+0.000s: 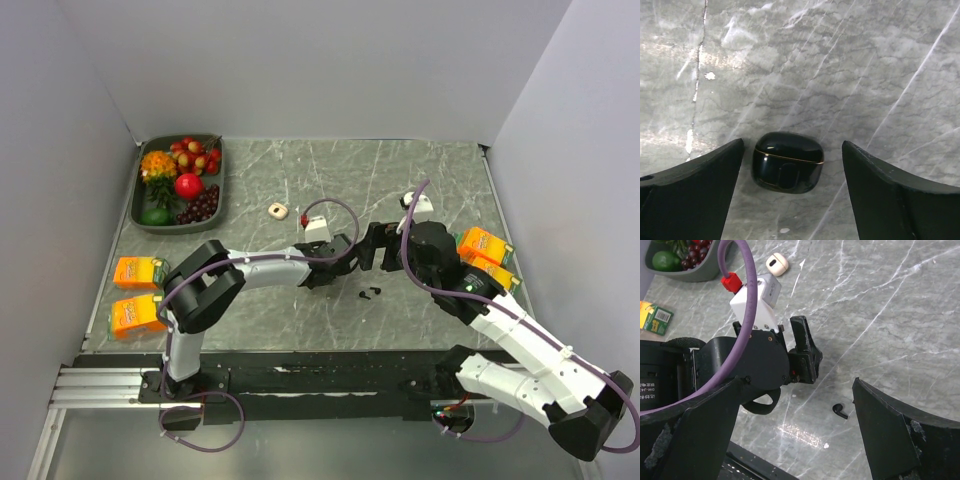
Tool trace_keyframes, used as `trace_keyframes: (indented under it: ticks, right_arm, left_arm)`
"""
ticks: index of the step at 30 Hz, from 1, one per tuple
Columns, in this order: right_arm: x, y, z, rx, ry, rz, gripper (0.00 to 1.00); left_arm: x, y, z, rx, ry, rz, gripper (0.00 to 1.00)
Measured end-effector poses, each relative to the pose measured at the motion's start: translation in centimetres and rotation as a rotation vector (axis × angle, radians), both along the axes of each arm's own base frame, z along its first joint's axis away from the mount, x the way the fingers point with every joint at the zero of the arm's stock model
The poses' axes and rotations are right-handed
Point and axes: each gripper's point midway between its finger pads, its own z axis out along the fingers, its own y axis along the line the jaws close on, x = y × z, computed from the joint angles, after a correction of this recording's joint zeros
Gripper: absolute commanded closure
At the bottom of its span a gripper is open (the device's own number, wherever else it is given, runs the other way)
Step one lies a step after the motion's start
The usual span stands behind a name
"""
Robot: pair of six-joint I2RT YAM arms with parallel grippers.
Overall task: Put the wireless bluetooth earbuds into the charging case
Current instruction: Pick up the charging case at the center of the board.
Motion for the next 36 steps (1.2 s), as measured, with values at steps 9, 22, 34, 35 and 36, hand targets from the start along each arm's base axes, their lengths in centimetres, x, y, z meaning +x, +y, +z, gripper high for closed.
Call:
trace_keyframes:
  ticks: [9,22,34,35,36]
  right_arm:
    - [-0.1,-0.1,0.0,-0.002,0.001,-0.001,0.01]
    - [-0.1,-0.6,0.2,-0.006,-0.009,-0.021,0.01]
    - [-0.2,-0.8,-0.1,-0.016,-0.001,-0.028,0.01]
    - [-0.2,-0.8,-0.1,-0.016,-0.001,-0.028,0.01]
    - [-0.2,-0.8,-0.1,-0.017,-0.001,-0.028,0.01]
  left_arm:
    - [-0.5,1.1,-0.4,0.097,0.008,-0.063,0.17]
    - [-1.6,1.3,-0.7,0.194,0.004,-0.122,0.12]
    - [-2.6,1.4,-0.5,0.224,-0.021,-0.235,0.12]
    - [-2.8,1.5,-0.5,0.229,-0.02,-0.249,0.13]
    - [-3.1,1.7,-0.5,0.237,-0.018,-0.269,0.14]
